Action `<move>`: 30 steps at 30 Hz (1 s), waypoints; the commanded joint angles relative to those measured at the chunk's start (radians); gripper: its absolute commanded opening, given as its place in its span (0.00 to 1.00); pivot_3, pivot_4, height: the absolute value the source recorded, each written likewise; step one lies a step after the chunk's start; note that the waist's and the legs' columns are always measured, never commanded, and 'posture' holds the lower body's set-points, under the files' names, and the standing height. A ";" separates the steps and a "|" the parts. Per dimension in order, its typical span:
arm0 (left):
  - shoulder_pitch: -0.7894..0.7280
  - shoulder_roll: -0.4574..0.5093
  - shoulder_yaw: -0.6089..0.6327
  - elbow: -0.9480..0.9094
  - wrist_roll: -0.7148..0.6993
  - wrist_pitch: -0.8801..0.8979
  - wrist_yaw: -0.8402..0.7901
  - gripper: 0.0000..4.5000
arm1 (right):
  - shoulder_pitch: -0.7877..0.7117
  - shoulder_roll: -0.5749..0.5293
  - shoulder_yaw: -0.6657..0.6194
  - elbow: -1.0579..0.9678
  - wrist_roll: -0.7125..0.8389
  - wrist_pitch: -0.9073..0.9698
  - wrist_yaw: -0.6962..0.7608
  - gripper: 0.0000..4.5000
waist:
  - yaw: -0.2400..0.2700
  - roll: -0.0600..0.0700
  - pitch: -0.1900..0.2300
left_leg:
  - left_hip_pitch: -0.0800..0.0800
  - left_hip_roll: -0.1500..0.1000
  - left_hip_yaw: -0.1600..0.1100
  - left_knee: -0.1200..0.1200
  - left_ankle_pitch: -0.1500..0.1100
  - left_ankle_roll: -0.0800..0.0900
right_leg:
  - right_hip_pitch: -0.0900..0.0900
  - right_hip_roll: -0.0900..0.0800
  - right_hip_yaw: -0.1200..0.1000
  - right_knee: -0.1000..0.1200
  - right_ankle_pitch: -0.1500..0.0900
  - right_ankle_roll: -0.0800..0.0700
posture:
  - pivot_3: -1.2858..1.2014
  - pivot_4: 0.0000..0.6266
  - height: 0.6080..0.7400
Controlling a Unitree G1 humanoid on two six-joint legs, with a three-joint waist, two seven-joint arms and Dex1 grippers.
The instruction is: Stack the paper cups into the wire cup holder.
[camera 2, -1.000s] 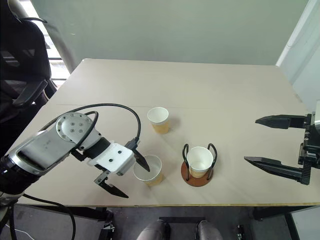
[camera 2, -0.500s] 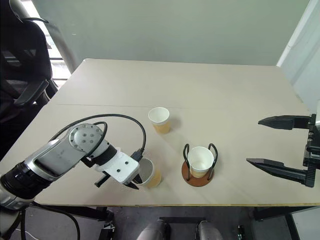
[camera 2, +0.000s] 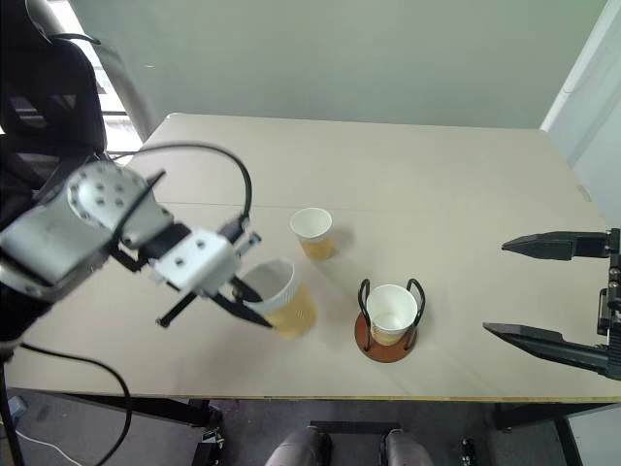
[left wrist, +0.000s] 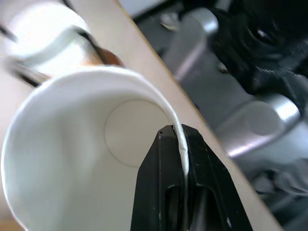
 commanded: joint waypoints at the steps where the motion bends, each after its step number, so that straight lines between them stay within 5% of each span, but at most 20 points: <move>1: -0.145 -0.077 -0.024 0.125 -0.043 -0.067 -0.035 0.01 | -0.001 -0.004 -0.039 0.001 0.002 -0.027 0.000 1.00 | 0.001 0.000 0.000 | 0.000 0.000 0.000 0.000 0.000 0.000 | 0.000 0.000 0.000 0.000 0.000 0.000 | 0.52 0.24 1.00; 15: -0.443 -0.470 -0.308 0.466 0.030 -0.346 -0.035 0.01 | 0.025 0.007 -0.115 -0.075 0.045 0.004 -0.084 1.00 | 0.005 -0.001 0.001 | -0.002 -0.001 0.005 0.002 -0.005 0.006 | 0.002 -0.002 0.002 -0.002 -0.001 0.011 | 0.52 0.24 1.00; 30: -0.492 -0.561 -0.436 0.509 0.011 -0.452 -0.035 0.01 | 0.074 0.013 -0.203 -0.134 0.115 0.052 -0.166 1.00 | 0.007 -0.001 0.001 | -0.002 -0.001 0.014 0.014 -0.011 0.016 | 0.005 -0.006 0.004 -0.001 -0.003 0.019 | 0.52 0.24 1.00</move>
